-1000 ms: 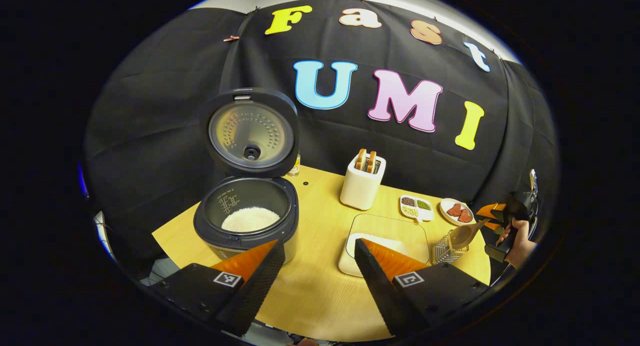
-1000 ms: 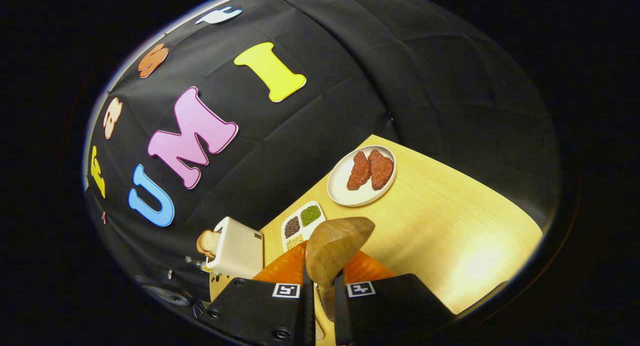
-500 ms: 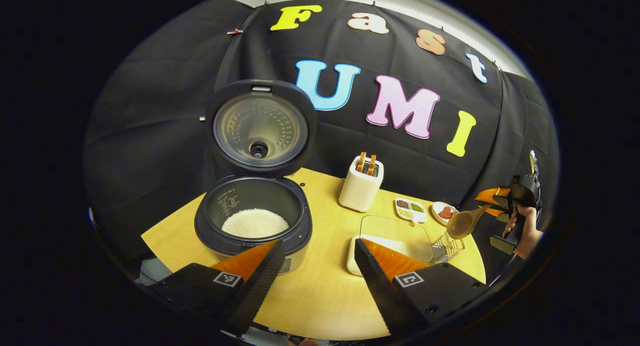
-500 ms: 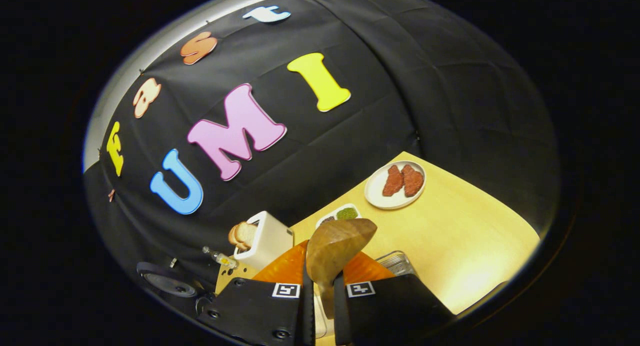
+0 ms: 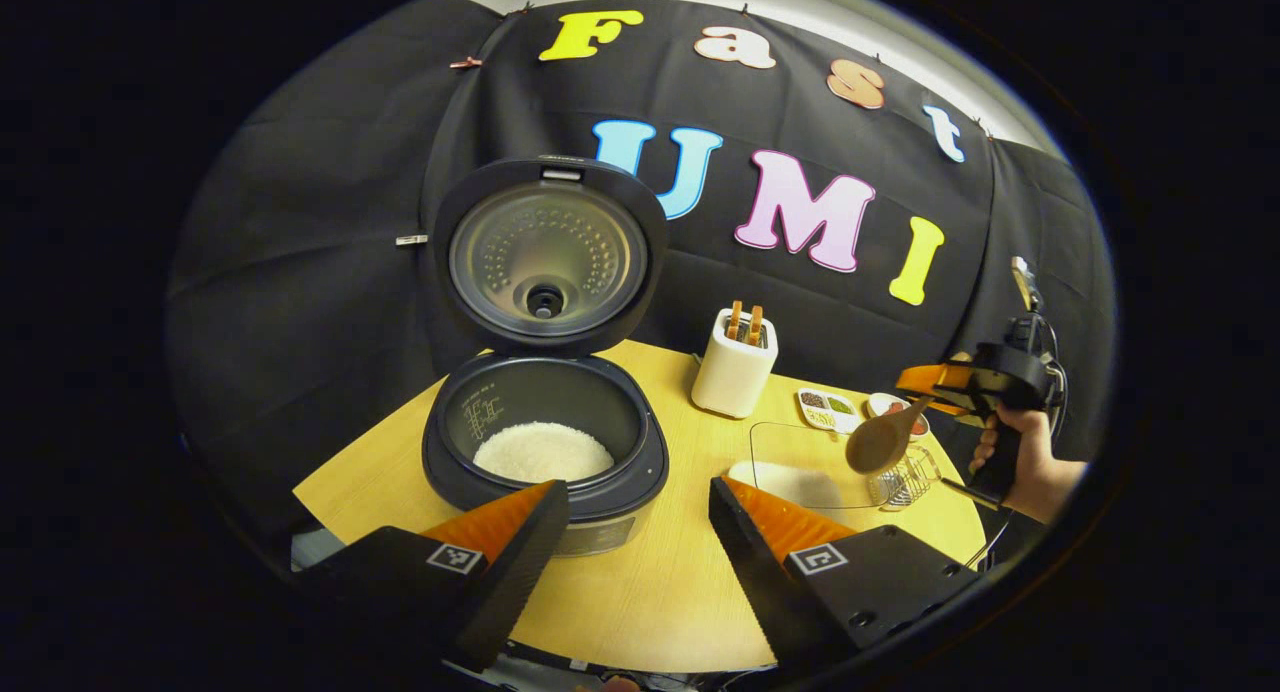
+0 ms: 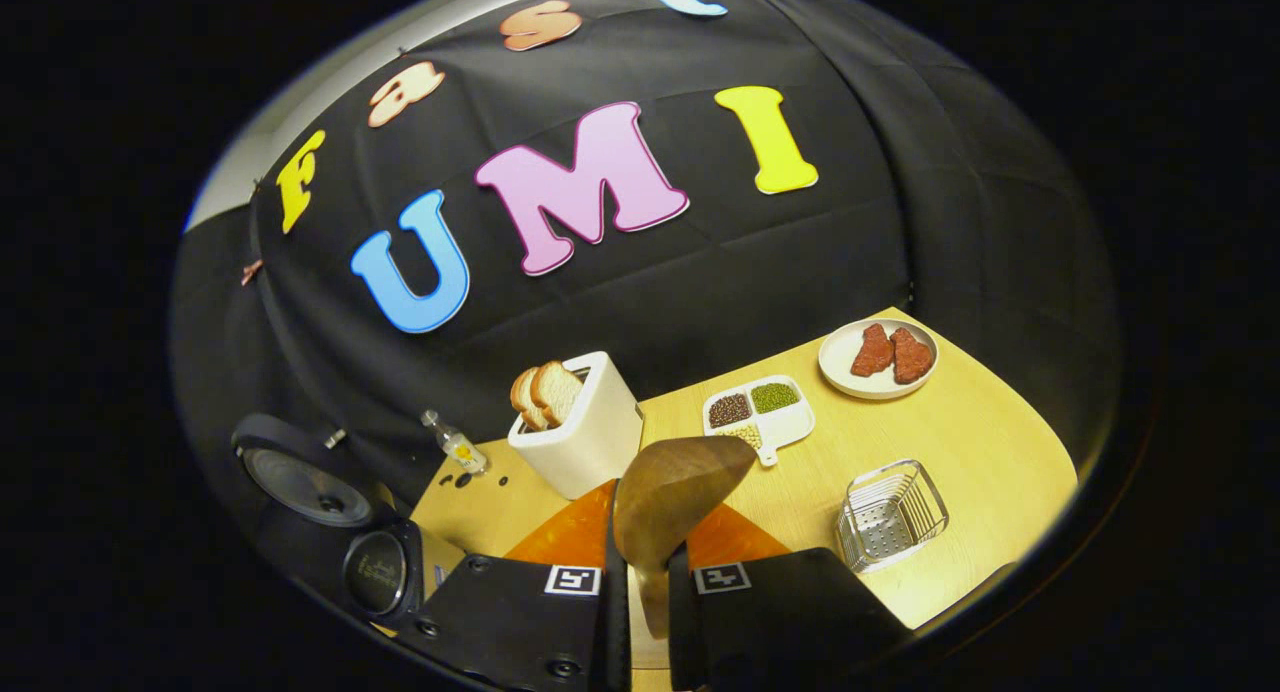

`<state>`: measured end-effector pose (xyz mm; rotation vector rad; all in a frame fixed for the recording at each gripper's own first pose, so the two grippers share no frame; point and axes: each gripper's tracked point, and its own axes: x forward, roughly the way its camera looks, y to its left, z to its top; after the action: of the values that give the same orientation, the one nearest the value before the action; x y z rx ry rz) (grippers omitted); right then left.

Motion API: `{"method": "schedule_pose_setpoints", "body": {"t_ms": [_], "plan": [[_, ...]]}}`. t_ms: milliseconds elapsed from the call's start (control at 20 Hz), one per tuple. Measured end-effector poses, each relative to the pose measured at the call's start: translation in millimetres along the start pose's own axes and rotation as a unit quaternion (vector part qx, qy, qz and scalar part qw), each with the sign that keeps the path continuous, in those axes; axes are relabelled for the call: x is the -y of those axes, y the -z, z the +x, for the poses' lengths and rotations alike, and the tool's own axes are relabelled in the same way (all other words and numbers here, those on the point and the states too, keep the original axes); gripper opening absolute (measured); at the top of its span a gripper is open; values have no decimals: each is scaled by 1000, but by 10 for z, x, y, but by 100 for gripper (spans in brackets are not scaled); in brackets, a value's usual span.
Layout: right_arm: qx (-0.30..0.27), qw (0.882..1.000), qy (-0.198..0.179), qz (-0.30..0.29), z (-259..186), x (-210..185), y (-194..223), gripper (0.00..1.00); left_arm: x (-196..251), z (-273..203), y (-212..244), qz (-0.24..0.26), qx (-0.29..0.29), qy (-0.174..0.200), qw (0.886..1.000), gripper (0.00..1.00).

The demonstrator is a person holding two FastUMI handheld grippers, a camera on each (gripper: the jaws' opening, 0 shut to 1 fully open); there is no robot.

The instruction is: Close the left gripper, press the button to open the rice cooker; take a wooden spoon from the chopstick holder with the right hand, scoop a spoonful of rice and pour it into the rice cooker, then put the wooden spoon back into the chopstick holder.

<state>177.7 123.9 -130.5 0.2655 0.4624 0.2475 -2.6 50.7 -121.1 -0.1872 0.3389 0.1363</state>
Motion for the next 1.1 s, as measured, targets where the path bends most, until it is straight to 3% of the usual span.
{"method": "schedule_pose_setpoints", "body": {"t_ms": [250, 500, 800, 1100], "plan": [[-11, 998, 32, -57, 318, 124, 449, 19, 22, 169, 158, -9, -4, 37, 999, 95], [-32, 997, 51, -49, 434, 93, 822, 20, -65, 265, 322, -19, -21, 35, 999, 95], [-81, 997, 14, 6, 418, -457, 1173, 20, -247, 238, 348, -39, -24, 19, 999, 95], [-122, 989, 13, 84, 456, -685, 1290, 20, -395, 161, 299, -45, -15, 8, 999, 95]]}}
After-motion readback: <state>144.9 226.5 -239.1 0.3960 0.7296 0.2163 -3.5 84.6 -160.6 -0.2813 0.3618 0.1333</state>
